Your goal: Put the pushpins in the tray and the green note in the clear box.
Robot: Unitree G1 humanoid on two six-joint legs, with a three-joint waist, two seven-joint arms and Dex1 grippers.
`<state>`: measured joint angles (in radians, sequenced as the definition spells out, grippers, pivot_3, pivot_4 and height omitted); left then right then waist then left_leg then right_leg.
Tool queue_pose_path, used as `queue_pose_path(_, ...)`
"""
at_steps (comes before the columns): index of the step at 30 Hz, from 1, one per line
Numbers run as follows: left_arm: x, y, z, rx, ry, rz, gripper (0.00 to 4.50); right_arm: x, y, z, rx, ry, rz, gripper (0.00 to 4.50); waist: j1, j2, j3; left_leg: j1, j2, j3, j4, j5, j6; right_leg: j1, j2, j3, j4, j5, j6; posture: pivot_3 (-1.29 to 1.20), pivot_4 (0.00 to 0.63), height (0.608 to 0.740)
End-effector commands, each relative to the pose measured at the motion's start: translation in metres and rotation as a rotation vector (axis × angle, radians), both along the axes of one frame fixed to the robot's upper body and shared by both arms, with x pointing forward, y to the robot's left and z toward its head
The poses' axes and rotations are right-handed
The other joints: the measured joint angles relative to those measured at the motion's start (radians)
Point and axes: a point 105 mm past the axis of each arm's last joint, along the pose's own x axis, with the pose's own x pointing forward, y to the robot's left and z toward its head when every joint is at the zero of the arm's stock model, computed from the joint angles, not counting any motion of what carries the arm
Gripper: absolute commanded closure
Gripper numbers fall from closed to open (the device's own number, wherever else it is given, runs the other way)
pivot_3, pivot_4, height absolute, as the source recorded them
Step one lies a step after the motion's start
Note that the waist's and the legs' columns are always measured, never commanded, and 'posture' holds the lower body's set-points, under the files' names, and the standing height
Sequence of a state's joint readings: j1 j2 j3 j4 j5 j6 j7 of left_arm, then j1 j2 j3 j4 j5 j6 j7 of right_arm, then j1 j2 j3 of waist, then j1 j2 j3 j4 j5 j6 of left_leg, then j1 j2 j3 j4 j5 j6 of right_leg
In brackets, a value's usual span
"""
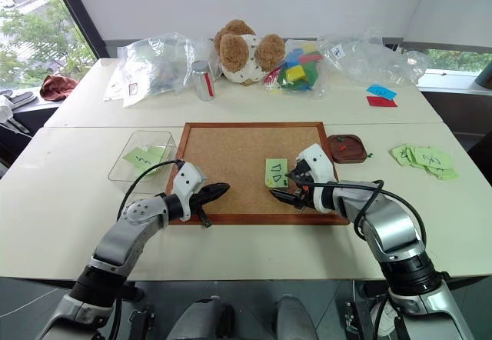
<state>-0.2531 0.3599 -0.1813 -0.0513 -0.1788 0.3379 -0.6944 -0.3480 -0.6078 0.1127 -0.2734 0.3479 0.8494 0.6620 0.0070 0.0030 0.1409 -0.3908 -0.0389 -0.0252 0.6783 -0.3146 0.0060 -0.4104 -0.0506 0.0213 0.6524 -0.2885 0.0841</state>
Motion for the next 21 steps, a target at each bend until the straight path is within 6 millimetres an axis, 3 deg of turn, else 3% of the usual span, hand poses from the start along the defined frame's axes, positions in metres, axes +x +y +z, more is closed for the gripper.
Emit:
queue_pose_path(1,-0.006,0.002,-0.018,0.033,0.070,0.001,4.50,0.003,0.003,0.009,0.009,-0.048,0.009,1.64,0.000,0.000,0.000,0.000,0.000,0.000,0.000,0.000,0.000,0.000,0.000,0.000,0.000,0.000,0.000,0.00,0.150,0.740)
queue_pose_path(5,-0.006,0.001,-0.018,0.032,0.070,0.001,4.50,0.004,0.002,0.006,0.010,-0.042,0.005,1.64,0.000,0.000,0.000,0.000,0.000,0.000,0.000,0.000,0.000,0.000,0.000,0.000,-0.001,0.000,0.000,0.00,0.150,0.740)
queue_pose_path(8,-0.007,0.001,-0.018,0.030,0.071,0.000,4.50,0.006,0.000,0.005,0.014,-0.040,-0.008,2.47,0.000,0.000,0.000,0.000,0.000,0.000,0.000,0.000,0.000,0.000,0.000,0.000,-0.001,0.000,0.000,0.00,0.150,0.740)
queue_pose_path(12,-0.007,0.000,-0.018,0.031,0.071,-0.001,4.50,0.006,-0.001,0.005,0.020,-0.036,-0.011,4.38,0.000,0.000,0.000,0.000,0.000,0.000,0.000,0.000,0.000,0.000,0.000,0.000,-0.001,0.000,0.000,0.00,0.150,0.740)
queue_pose_path(17,-0.007,0.000,-0.019,0.033,0.074,0.000,4.50,0.007,-0.002,0.007,0.015,-0.039,-0.014,4.45,0.000,0.000,0.000,0.000,0.000,0.000,-0.001,0.000,0.000,0.000,0.000,0.000,-0.001,0.000,0.000,0.00,0.150,0.740)
queue_pose_path(21,-0.009,0.000,-0.023,0.044,0.087,-0.001,4.50,0.009,-0.004,0.031,0.039,-0.093,-0.017,4.45,0.000,0.000,0.000,0.000,0.000,0.000,-0.001,0.000,0.000,0.000,0.000,0.000,-0.001,0.000,0.000,0.00,0.150,0.740)
